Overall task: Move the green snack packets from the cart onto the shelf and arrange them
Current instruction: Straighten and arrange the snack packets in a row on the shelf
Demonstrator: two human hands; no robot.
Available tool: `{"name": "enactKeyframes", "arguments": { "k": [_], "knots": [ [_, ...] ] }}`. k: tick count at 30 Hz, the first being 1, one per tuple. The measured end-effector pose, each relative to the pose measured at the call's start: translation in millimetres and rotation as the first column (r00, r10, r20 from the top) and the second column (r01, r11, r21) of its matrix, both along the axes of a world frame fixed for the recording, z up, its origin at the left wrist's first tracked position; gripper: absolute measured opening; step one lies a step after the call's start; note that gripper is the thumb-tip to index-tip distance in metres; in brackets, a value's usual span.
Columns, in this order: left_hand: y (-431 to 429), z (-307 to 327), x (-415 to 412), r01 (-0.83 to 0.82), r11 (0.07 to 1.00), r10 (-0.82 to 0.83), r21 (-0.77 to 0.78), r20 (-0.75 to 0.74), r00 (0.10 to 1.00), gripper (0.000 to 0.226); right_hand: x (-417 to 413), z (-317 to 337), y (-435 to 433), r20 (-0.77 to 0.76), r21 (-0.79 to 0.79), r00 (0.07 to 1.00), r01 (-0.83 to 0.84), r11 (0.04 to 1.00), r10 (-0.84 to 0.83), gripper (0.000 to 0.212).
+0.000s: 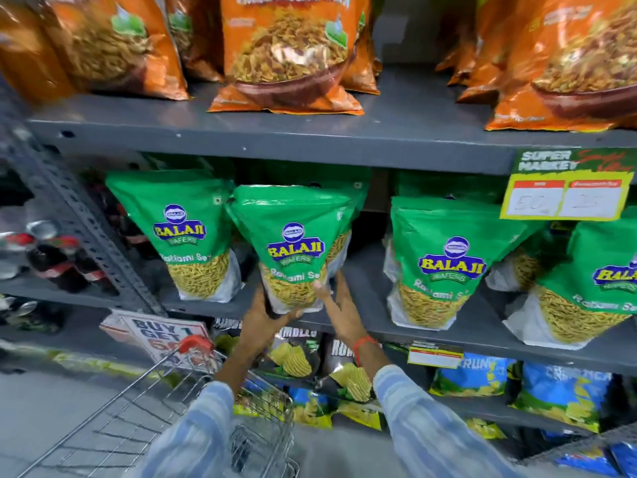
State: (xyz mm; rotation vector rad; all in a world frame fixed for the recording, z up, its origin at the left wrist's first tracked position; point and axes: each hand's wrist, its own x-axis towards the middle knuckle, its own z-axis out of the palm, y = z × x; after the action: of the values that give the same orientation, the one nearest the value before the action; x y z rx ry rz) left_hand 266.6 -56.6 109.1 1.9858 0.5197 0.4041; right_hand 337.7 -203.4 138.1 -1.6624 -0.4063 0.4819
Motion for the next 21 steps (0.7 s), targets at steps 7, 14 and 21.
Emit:
{"name": "enactKeyframes", "arguments": {
  "k": [7, 14, 21],
  "knots": [
    [21.3, -7.8, 8.3, 0.149, 0.988, -0.154, -0.048, -0.130, 0.979, 0.072, -11.2, -12.1, 3.7, 0.005, 0.030, 0.995, 0.097, 0.995, -0.097, 0.058],
    [21.4, -9.6, 15.2, 0.154, 0.988, -0.153, -0.008, -0.149, 0.977, 0.088, -6.7, -11.9, 0.7, -0.027, 0.027, 0.999, 0.043, 0.999, -0.042, 0.066],
    [19.2, -3.0, 12.0, 0.162, 0.987, -0.161, -0.008, -0.128, 0.979, 0.082, -20.1, -20.3, 13.2, 0.002, 0.105, 0.972, 0.232, 0.967, -0.234, 0.062]
  ]
}}
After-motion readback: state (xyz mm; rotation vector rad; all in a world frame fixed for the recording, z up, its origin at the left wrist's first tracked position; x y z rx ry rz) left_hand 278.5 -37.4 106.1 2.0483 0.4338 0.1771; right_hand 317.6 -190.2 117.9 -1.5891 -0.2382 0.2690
